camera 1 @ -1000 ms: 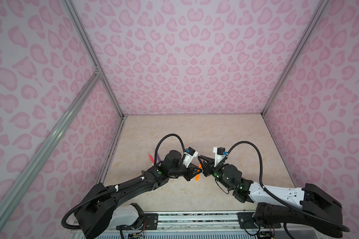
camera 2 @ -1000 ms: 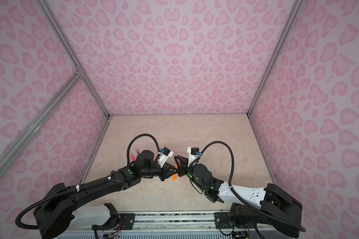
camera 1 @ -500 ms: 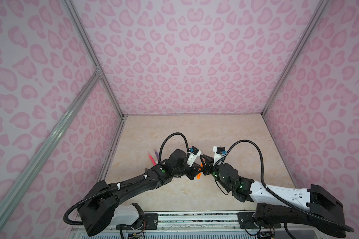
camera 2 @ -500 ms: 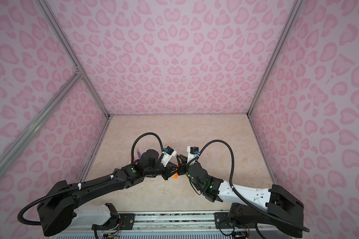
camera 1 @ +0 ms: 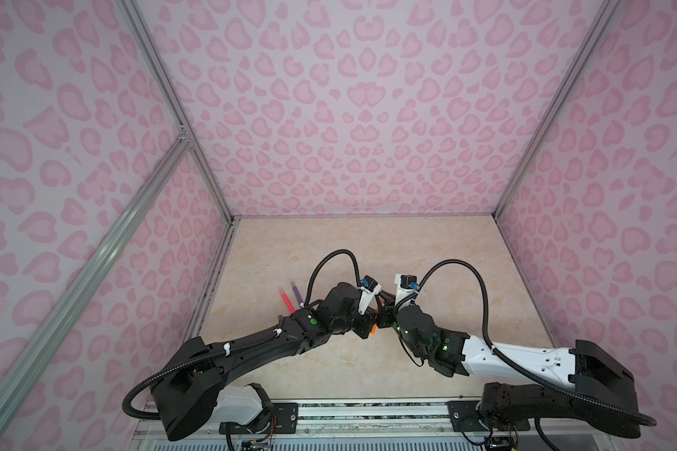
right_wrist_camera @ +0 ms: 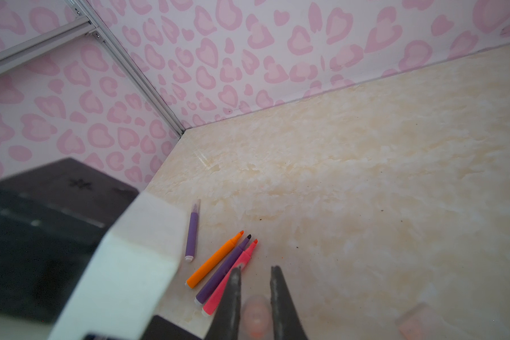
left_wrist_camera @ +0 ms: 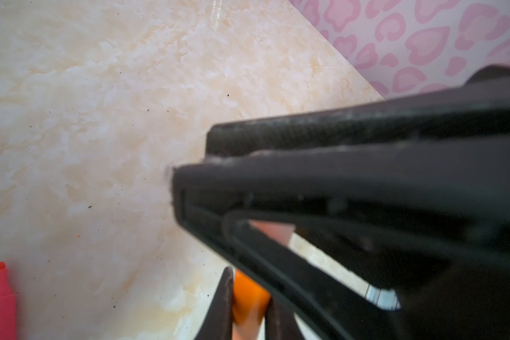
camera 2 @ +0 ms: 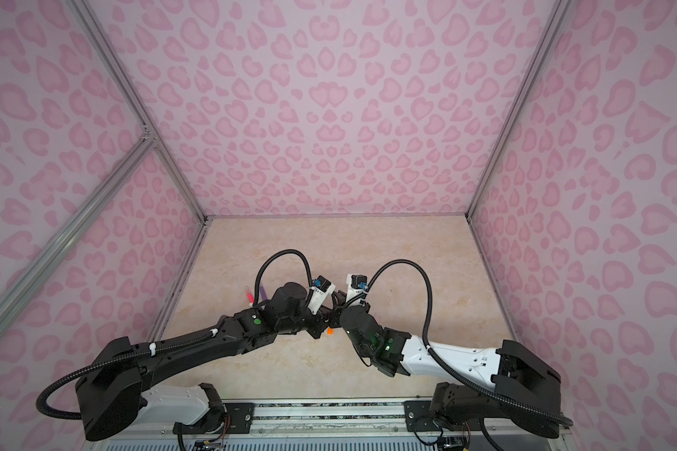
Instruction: Insert the pens into the pen caps
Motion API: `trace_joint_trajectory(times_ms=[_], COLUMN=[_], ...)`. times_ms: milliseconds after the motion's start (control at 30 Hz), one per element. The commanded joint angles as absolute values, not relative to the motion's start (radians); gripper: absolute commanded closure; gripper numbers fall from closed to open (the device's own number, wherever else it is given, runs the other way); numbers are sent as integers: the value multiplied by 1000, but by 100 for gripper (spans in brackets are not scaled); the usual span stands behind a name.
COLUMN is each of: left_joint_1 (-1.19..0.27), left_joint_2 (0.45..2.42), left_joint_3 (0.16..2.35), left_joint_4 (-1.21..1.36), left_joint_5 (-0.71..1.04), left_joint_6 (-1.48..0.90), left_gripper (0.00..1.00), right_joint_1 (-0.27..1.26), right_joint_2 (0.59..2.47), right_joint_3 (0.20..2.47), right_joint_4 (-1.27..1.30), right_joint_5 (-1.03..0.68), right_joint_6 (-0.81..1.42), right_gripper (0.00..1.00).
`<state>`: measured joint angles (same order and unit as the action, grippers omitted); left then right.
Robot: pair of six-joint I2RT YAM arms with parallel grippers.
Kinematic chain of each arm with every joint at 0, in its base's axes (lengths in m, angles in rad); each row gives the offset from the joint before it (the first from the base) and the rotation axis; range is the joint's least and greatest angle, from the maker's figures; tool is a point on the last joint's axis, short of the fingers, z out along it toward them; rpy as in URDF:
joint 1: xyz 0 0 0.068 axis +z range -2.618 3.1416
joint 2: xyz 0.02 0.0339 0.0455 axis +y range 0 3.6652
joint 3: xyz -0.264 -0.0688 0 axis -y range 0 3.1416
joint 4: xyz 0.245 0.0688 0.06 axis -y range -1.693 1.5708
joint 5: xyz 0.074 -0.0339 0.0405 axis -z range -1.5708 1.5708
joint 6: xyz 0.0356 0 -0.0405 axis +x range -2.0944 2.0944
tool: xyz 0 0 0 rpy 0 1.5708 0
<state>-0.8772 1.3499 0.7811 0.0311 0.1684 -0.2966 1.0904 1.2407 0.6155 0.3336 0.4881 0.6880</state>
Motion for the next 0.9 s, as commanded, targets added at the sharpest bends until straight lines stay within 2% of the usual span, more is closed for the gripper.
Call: trace_joint_trajectory(times_ms=[0, 133, 233, 600, 867], left_joint_1=[-860, -840, -806, -727, -623], left_joint_2=[1369, 1409, 1443, 1712, 1732], left_joint_3=[815, 839, 855, 1112, 1145], left_joint_4=[196, 144, 112, -339, -505], left_joint_5=[-178, -168, -157, -376, -577], left_joint_6=[-382, -412, -450, -623, -715], left_gripper=[96, 96, 96, 97, 97], right_joint_1=[1109, 1108, 1106, 1047, 1022], right_joint_2=[1222, 1188, 1158, 1054, 1041], right_joint_3=[592, 582, 568, 477, 454], right_joint_4=[204, 192, 179, 155, 166], right_joint_5=[382, 399, 429, 518, 512], right_joint_6=[688, 687, 688, 764, 769], right_gripper=[76, 49, 39, 37, 36])
